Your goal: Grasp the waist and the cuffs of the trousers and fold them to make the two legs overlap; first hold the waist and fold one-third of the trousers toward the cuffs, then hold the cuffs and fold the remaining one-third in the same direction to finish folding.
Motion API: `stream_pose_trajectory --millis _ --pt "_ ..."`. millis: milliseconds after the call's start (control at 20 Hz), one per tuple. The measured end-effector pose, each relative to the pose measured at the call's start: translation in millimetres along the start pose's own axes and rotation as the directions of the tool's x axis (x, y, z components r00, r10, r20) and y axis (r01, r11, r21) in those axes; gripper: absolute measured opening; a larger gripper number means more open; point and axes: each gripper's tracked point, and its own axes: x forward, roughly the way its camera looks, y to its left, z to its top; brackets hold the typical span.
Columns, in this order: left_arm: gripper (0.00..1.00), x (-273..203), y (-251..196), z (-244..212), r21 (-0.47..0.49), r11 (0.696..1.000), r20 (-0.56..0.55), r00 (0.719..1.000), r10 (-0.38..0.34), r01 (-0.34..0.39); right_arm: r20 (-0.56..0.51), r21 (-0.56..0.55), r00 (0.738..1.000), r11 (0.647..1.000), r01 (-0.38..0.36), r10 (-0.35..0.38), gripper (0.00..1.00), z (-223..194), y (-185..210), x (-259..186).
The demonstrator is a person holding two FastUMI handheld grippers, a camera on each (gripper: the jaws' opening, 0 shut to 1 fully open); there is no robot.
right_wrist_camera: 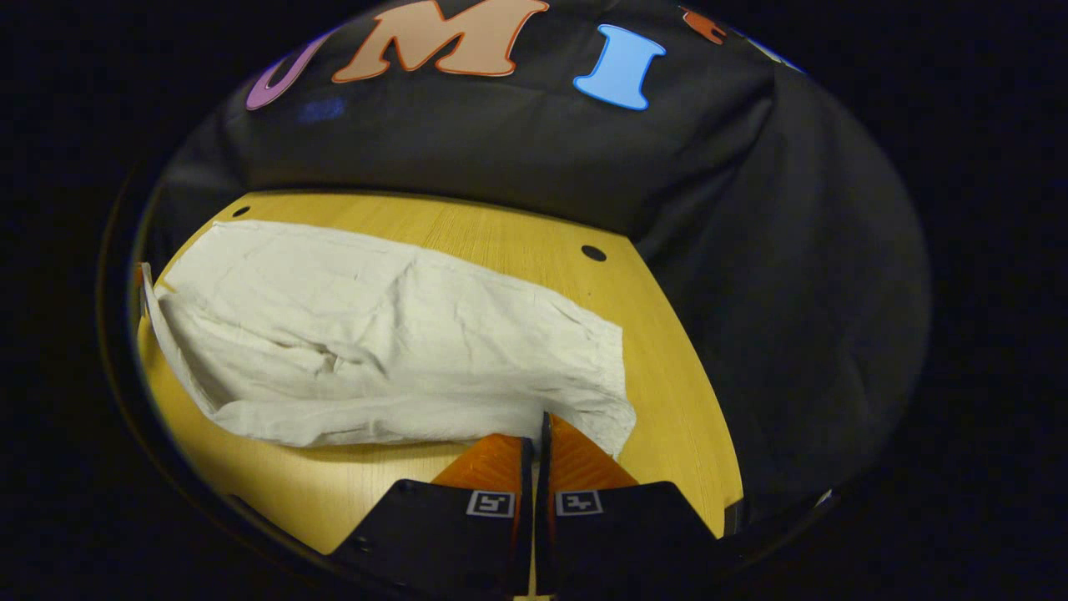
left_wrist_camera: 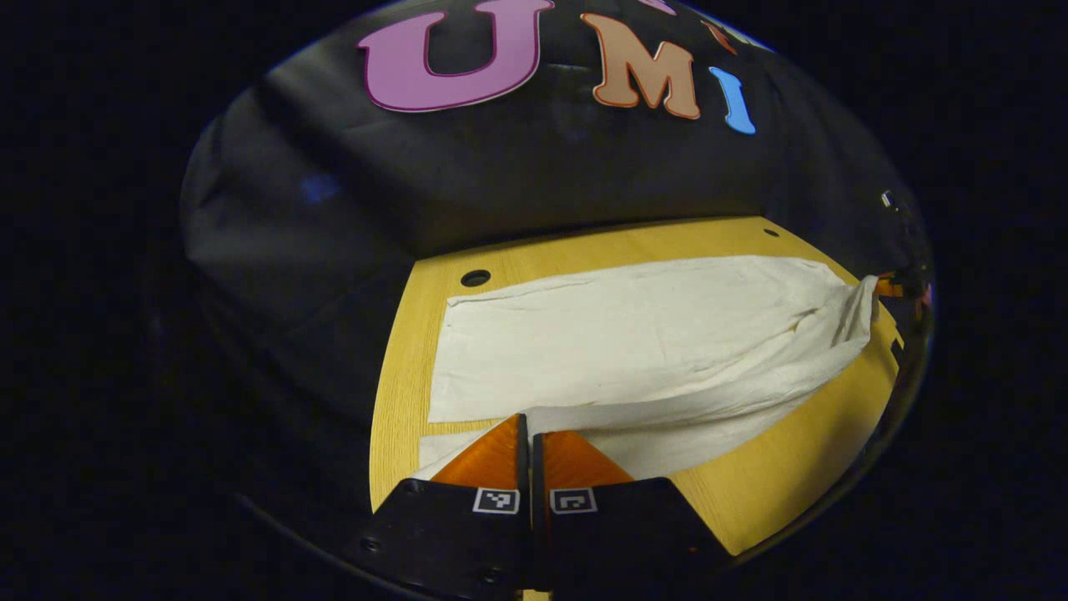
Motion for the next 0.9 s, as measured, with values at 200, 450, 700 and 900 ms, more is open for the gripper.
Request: stream_pose_trajectory --millis 200,450,700,900 --pt "0.00 32.6 7.5 38.7 -0.071 0.996 0.080 0.996 0.051 -0.045 0.065 0.100 0.998 0.995 0.021 -0.027 0.04 37.6 -1.0 13.1" --pt "0.00 74.3 25.3 89.9 -0.136 0.985 0.161 0.978 0.131 -0.109 0.140 0.232 0.989 0.972 0.023 -0.057 0.04 101.3 -5.3 57.7" --pt "0.00 130.1 29.6 116.4 -0.238 0.964 0.202 0.965 0.167 -0.117 0.155 0.240 0.988 0.971 -0.010 -0.028 0.04 131.0 14.1 116.0" --pt "0.00 180.2 28.7 99.9 -0.239 0.962 0.157 0.972 0.176 -0.135 0.090 0.219 0.996 0.975 -0.046 0.027 0.02 110.1 38.6 166.0"
